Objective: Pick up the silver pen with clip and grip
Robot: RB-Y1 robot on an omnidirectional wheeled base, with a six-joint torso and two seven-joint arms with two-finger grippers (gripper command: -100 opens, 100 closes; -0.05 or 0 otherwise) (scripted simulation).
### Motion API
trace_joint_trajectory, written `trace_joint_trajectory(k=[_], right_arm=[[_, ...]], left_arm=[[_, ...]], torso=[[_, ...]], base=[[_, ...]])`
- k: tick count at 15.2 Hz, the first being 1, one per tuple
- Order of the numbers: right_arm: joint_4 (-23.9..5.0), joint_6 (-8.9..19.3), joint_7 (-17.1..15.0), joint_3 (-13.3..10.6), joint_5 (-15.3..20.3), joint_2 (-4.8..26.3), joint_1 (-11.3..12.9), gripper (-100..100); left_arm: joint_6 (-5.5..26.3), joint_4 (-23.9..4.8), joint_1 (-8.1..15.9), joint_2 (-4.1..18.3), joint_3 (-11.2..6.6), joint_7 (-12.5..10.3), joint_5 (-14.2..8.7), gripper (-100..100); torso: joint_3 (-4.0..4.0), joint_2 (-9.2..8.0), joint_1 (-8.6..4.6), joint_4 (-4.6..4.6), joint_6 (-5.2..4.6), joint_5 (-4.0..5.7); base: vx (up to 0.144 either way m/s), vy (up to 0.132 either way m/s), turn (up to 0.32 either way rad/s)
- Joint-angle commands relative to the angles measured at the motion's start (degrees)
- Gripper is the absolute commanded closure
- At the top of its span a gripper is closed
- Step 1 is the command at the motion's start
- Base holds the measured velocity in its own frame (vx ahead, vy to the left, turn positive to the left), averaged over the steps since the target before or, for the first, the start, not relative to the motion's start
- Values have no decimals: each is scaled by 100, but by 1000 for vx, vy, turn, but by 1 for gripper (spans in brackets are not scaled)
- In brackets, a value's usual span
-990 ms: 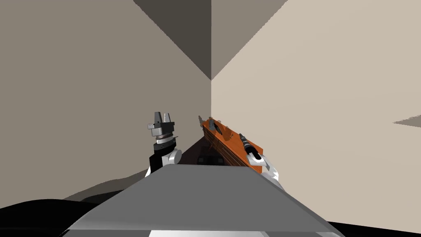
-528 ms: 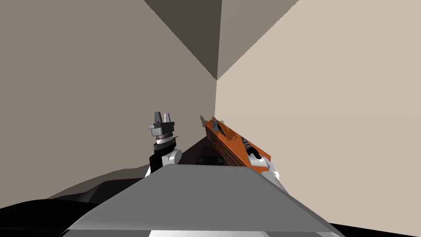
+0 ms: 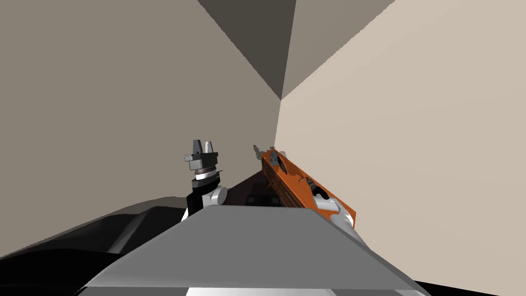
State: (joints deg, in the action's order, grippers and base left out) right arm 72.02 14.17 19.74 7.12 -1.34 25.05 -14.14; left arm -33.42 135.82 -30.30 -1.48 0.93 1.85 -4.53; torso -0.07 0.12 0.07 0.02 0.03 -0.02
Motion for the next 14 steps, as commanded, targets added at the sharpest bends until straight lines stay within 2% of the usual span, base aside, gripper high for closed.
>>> trace_joint_trajectory(k=[1, 2, 3, 5, 6, 7, 10, 11, 12, 14], right_arm=[[-286, 162, 80, 52, 11, 3, 109, -100], [-344, 162, 80, 52, 11, 3, 109, -100], [-594, 331, 153, 101, -11, 44, 184, -100], [-628, 331, 153, 101, -11, 44, 184, -100], [-797, 495, 223, 148, -33, 83, 256, -100], [-904, 495, 223, 148, -33, 83, 256, -100], [-1373, 804, 356, 238, -74, 152, 391, -100], [-1424, 804, 356, 238, -74, 152, 391, -100], [-1571, 948, 418, 280, -93, 183, 455, -100], [-1666, 948, 418, 280, -93, 183, 455, -100]], left_arm=[[0, 0, 0, 0, 0, 0, 0, 0], [0, 0, 0, 0, 0, 0, 0, 0], [0, 0, -1, 0, 0, 0, 0, 0], [0, 0, 0, 0, 0, 0, 0, 0], [0, 0, -1, 0, 0, 0, 0, 0], [0, 0, 0, 0, 0, 0, 0, 0], [0, 0, 0, 0, 0, 0, 0, 0], [0, 0, 0, 0, 0, 0, 0, 0], [0, 0, 0, 0, 0, 0, 0, 0], [0, 0, -1, 0, -1, 0, 0, 0]], torso=[[0, 0, 0, 0, 0, 0], [-1, 2, 0, 1, 0, 1], [0, -2, -1, 1, -4, 1], [2, -3, 2, -1, 0, 0], [3, -7, 0, 0, -4, 0], [3, -6, 0, -1, 0, 0], [2, -3, -3, 0, -2, 1], [0, 1, -3, 0, 1, 1], [-1, 2, -3, 1, -2, 1], [-1, 0, -4, 1, -3, 1]], base=[[53, 3, 227], [38, 1, 96], [40, 11, 203], [34, 4, 179], [31, 4, 189], [38, 2, 213], [48, -7, 259], [58, -8, 229], [49, -10, 231], [39, -14, 118]])
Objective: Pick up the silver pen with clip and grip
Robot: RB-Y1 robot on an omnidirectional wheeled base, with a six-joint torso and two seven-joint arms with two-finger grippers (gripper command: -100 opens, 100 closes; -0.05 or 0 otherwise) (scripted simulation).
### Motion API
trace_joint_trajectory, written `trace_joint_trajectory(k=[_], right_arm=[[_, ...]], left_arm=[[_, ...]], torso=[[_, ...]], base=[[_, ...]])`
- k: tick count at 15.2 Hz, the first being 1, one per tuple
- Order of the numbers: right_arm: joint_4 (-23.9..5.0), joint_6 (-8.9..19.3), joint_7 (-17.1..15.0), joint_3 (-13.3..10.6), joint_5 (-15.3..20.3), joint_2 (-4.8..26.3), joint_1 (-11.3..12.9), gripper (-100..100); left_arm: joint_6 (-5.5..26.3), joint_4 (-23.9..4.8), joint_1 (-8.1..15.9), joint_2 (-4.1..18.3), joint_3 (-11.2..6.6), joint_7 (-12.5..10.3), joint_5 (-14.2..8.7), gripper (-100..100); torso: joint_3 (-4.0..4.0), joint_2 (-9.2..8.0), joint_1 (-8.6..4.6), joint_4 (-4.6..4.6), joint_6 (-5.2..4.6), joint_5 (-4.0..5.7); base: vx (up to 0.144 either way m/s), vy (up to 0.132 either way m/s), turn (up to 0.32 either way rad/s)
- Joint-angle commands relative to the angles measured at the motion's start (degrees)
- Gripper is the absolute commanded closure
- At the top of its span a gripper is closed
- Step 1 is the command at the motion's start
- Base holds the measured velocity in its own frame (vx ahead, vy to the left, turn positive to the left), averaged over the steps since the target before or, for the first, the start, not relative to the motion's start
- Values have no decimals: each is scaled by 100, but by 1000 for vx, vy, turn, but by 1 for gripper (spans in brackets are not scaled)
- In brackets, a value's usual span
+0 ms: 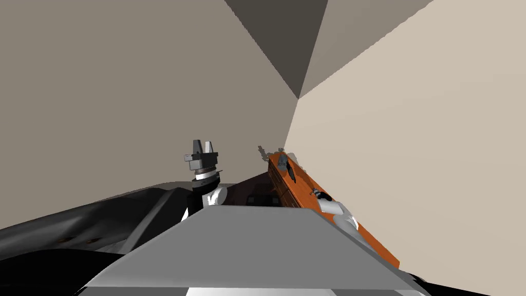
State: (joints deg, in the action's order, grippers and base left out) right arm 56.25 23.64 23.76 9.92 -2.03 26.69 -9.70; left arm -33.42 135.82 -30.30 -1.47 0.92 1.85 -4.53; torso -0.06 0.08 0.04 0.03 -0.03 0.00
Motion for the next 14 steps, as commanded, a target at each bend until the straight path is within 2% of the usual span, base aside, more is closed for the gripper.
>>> trace_joint_trajectory(k=[1, 4, 5, 7, 8, 10, 12, 13, 14], right_arm=[[-286, 137, 74, 39, -42, 48, 71, -100], [-530, 263, 129, 76, -59, 74, 126, -100], [-727, 381, 179, 110, -74, 97, 178, -100], [-727, 381, 179, 110, -74, 97, 178, -100], [-905, 487, 225, 142, -88, 118, 225, -100], [-907, 487, 225, 142, -88, 118, 225, -100], [-1209, 667, 303, 194, -112, 152, 304, -100], [-1209, 667, 303, 194, -112, 152, 304, -100], [-1329, 738, 333, 215, -122, 165, 335, -100]], left_arm=[[0, 0, 0, 0, 0, 0, 0, 0], [0, 0, 1, 0, 0, 0, 0, 0], [0, 0, 1, 0, 0, 0, 0, 0], [0, 0, 0, 0, 0, 0, 0, 0], [0, 0, 0, 0, 0, 0, 0, 0], [0, 0, 0, 0, 0, 0, 0, 0], [0, 0, 0, 0, 0, 0, 0, 0], [0, 0, 1, 0, 0, 0, 0, 0], [0, 0, 1, 0, 0, 0, 0, 0]], torso=[[0, 0, 0, 0, 0, 0], [1, 0, 0, -1, 5, -1], [1, 0, 0, -1, 4, 0], [0, 0, 0, -1, 2, -1], [2, -3, 0, -1, -1, 0], [3, -5, 1, -2, 2, -1], [5, -7, 3, -2, 2, -1], [4, -6, 2, -2, 4, -1], [3, -4, 1, -2, 3, -1]], base=[[34, -8, 166], [38, -13, 198], [42, -13, 225], [35, -17, 96], [27, -14, 106], [23, -12, 103], [26, -11, 155], [34, -19, 195], [37, -20, 175]])
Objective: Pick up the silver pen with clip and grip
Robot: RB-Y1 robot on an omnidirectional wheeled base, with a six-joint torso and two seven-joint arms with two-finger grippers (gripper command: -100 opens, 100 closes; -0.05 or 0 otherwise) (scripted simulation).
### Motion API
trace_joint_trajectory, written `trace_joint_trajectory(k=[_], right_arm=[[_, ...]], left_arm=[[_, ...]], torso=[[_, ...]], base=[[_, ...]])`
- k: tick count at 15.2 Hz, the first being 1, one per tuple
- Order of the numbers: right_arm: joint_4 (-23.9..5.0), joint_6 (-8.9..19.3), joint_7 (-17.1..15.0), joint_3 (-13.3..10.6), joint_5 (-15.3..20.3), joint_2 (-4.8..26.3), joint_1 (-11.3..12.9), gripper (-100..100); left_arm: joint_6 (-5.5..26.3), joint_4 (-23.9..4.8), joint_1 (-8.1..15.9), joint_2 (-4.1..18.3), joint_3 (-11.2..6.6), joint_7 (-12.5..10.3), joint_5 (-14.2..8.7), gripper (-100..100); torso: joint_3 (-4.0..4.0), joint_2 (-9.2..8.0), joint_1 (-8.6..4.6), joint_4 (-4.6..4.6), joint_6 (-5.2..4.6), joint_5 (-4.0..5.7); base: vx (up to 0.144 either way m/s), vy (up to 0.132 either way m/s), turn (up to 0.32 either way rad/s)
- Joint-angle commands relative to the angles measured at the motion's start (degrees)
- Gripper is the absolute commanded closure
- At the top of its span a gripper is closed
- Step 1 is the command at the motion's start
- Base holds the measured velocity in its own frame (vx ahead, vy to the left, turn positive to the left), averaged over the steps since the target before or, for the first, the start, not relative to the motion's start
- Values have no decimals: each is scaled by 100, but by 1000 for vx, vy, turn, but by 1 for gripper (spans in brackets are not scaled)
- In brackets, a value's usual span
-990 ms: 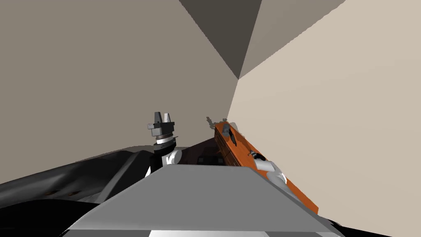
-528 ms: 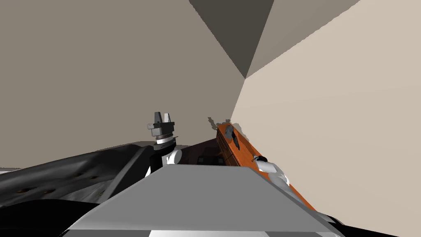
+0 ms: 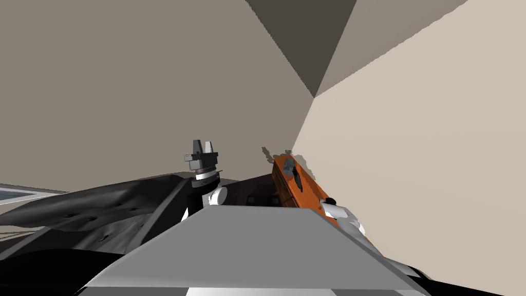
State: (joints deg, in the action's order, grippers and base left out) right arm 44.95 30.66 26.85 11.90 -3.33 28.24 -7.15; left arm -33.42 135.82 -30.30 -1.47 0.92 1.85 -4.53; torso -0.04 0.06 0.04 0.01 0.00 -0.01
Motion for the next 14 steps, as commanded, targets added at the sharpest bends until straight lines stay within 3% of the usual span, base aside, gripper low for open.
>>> trace_joint_trajectory(k=[1, 3, 4, 5, 12, 14], right_arm=[[-199, 35, 24, 17, 9, 10, 79, -100], [-420, 167, 81, 55, -9, 32, 136, -100], [-386, 46, 64, 30, -20, 38, 146, -100], [-580, -52, -53, 7, 84, 3, 206, -100], [-1228, -488, -554, -98, 495, -143, 410, -100], [-1136, -426, -512, -90, 458, -134, 376, -100]], left_arm=[[0, 0, 0, 0, 0, 0, 0, 0], [0, 0, 0, 0, 0, 0, 0, 0], [0, 0, 0, 0, 0, 0, 0, 0], [0, 0, 0, 0, 0, 0, 0, 0], [0, 0, 0, 0, 0, 0, 0, 0], [0, 0, 0, 0, -1, 0, 0, 0]], torso=[[0, 0, 0, 0, 0, 0], [0, -1, 0, 0, -2, 0], [0, -1, 0, 0, -1, 0], [2, -5, 2, 0, -3, 0], [10, -19, -13, -3, -4, 3], [9, -17, -20, -3, -5, 4]], base=[[32, -20, 98], [29, -18, 116], [15, -12, 66], [-7, -14, 39], [-11, -44, 58], [3, -54, -13]])
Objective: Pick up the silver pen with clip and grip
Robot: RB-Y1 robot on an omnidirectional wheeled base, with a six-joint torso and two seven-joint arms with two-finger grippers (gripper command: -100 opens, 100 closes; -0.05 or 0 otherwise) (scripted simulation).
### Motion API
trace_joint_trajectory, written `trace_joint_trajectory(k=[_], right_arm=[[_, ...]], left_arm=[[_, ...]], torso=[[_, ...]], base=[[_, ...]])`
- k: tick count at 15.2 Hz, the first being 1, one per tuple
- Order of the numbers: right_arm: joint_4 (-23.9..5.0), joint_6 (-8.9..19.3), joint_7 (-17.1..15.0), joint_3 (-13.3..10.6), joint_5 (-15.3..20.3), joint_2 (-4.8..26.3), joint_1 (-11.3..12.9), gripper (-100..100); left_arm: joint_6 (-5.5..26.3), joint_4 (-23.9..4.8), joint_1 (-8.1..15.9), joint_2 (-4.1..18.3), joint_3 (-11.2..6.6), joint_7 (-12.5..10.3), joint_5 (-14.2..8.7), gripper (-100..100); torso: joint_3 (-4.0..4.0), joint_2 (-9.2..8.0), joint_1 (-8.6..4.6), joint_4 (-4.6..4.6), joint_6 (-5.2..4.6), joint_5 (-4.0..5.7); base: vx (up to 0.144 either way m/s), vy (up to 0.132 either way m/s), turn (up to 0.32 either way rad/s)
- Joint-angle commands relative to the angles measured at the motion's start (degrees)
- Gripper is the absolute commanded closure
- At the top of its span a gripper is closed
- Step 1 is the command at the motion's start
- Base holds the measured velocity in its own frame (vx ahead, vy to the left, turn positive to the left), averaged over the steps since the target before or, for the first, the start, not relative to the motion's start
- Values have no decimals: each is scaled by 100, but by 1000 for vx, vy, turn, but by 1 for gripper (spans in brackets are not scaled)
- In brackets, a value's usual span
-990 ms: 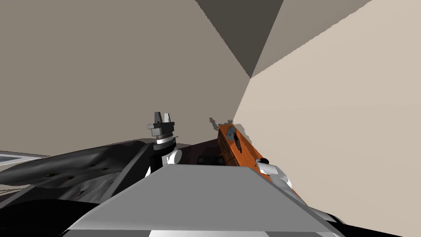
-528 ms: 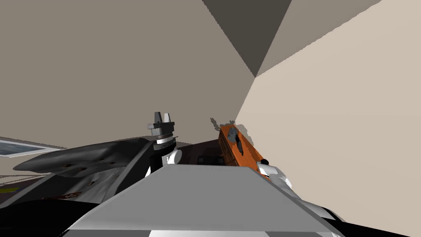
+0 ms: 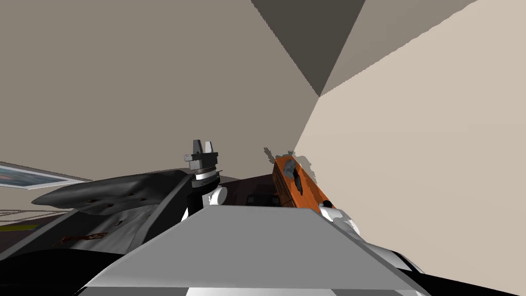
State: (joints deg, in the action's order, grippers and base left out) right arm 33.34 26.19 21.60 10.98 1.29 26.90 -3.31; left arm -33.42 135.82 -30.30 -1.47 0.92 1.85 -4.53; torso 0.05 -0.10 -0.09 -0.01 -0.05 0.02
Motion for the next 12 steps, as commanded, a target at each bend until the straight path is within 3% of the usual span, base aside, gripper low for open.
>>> trace_joint_trajectory(k=[1, 5, 12], right_arm=[[0, 0, 0, 0, 0, 0, 0, 100], [-1, 2, -5, 4, -2, 2, -5, 100], [744, 504, 597, 126, -481, 173, -229, 100]], left_arm=[[0, 0, 0, 0, 0, 0, 0, 0], [0, 0, 0, 0, 0, 0, 0, 0], [0, 0, 0, -1, 1, 0, 0, 0]], torso=[[0, 0, 0, 0, 0, 0], [-2, 4, 14, 0, 7, 0], [-7, 12, 52, 2, 8, -8]], base=[[0, -14, 3], [-1, -3, -4], [13, 56, -55]])
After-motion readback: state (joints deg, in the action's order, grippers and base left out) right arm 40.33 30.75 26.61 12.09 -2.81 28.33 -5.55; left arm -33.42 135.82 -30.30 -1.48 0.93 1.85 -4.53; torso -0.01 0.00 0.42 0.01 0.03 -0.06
